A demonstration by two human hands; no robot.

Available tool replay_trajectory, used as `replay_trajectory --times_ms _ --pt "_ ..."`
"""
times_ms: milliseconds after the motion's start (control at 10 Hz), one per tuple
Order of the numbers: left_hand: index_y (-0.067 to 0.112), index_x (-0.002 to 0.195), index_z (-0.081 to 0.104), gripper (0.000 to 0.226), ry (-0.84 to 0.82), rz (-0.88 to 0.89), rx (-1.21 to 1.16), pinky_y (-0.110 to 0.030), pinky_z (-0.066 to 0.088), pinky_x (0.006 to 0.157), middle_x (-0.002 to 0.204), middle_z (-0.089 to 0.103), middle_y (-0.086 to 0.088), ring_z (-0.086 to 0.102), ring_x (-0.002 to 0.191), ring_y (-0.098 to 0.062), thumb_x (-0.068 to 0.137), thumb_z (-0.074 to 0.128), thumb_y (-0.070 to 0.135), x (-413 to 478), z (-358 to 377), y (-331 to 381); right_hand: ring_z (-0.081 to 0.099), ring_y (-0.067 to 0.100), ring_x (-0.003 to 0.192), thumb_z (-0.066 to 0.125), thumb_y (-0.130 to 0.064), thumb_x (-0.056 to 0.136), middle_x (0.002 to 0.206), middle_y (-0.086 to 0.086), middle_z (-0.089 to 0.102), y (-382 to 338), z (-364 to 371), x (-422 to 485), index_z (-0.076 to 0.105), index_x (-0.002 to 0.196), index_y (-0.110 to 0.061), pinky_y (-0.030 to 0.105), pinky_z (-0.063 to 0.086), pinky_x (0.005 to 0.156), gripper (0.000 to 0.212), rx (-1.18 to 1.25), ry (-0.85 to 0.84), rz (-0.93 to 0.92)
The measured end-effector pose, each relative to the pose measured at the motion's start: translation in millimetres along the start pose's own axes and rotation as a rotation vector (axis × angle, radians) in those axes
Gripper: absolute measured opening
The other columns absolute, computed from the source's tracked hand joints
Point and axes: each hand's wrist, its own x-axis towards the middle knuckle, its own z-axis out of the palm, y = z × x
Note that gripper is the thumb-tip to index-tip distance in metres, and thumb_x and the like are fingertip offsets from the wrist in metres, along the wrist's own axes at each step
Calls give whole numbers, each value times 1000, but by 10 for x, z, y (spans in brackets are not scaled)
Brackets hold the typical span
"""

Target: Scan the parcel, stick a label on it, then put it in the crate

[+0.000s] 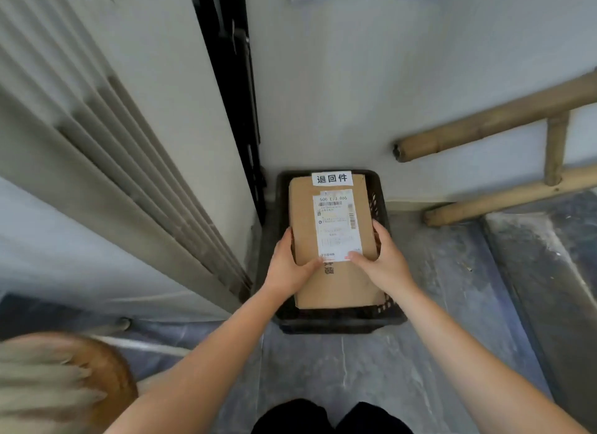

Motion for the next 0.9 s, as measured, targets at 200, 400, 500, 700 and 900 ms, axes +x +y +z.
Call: replay_trajectory --times_ms 200,400,500,700,900 --pt "15 137 33 74 -74 -120 4 -42 45 103 136 51 -9 51 122 -24 74 72 19 1126 791 -1243 49 25 120 71 -20 77 137 7 50 1412 716 1094 30 138 -17 31 40 87 74 -13 -74 115" --pt "10 131 36 66 -116 -255 11 -40 42 105 135 53 -9 50 124 -24 75 71 15 1855 1280 -2088 49 30 121 72 -21 76 136 12 49 2243 1180 1761 26 140 -10 42 43 98 80 -102 -127 225" --pt "10 132 33 66 -153 -298 19 -37 41 105 137 51 -9 49 125 -23 77 70 14 2032 1454 -2362 48 30 121 70 -20 77 135 13 50 2475 1302 1922 27 137 -9 39 42 97 75 -167 -173 256" --pt "8 137 29 70 -195 -306 132 -33 38 106 139 47 -9 45 128 -23 78 67 10 2084 1650 -2610 44 30 125 72 -11 74 137 14 46 2723 1526 1918 22 138 -7 34 39 98 81 -250 -272 294" --pt "9 132 44 58 -215 -182 231 -33 44 102 134 55 -11 53 122 -24 78 66 8 2078 1621 -2423 47 31 122 71 -13 75 133 17 48 2467 1337 1938 31 136 -7 38 43 100 73 -315 -217 180"
